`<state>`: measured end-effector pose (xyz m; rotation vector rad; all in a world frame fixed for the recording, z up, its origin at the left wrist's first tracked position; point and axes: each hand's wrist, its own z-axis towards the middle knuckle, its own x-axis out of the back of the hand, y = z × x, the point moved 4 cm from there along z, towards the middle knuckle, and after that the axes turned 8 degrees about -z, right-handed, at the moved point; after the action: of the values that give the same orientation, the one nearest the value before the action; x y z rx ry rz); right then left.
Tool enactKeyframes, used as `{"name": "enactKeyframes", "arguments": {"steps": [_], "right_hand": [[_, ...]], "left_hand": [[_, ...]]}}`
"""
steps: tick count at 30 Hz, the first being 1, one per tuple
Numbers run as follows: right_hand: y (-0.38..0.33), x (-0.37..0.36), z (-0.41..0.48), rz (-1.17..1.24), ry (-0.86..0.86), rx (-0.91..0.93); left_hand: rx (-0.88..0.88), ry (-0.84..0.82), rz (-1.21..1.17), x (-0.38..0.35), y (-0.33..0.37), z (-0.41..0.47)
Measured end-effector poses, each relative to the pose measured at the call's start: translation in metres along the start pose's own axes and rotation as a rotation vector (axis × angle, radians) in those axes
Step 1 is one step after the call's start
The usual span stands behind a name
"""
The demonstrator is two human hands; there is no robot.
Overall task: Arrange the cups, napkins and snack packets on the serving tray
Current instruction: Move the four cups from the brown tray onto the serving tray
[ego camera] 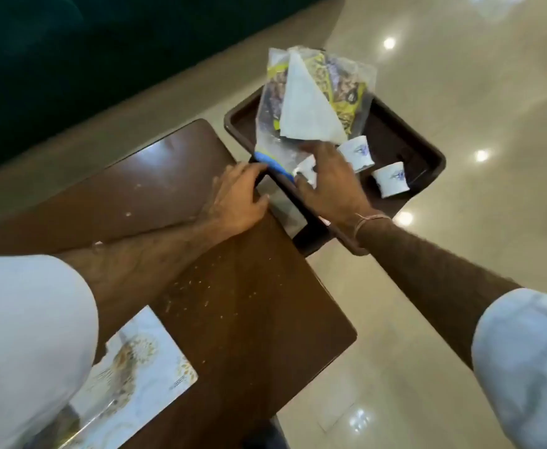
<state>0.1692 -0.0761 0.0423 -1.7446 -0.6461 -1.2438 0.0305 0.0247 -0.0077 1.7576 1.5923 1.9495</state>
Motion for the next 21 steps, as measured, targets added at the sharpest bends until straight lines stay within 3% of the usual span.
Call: {"name": "enactKeyframes", "arguments": {"steps": [2, 4, 7, 11, 17, 21], "right_hand": [[0.035, 0.015, 0.01, -0.065, 0.111, -0.072], [0.075, 0.024, 0.019, -0.202, 0.118, -0.216], [0.12, 0.022, 0.037, -0.338, -0.032, -0.365], [0.151, 0.011, 0.056, -0.339, -0.209, -0.365], [0.159, -0.005, 0.061, -0.241, -0.163, -0.337], [0.148, 0.004, 0.049, -0.137, -0.059, -0.337]], "left_hand": [[-0.043, 0.006, 0.008, -0.011, 0.02, 0.022], [-0.056, 0.015, 0.095, -0.019, 0.039, 0.044], [-0.117, 0.094, 0.354, -0.029, 0.059, 0.071], [-0.086, 0.034, 0.492, -0.045, 0.071, 0.087], [0.128, -0.058, 0.235, -0.056, 0.071, 0.094], [0.054, 0.006, -0.034, -0.048, 0.074, 0.076]]}}
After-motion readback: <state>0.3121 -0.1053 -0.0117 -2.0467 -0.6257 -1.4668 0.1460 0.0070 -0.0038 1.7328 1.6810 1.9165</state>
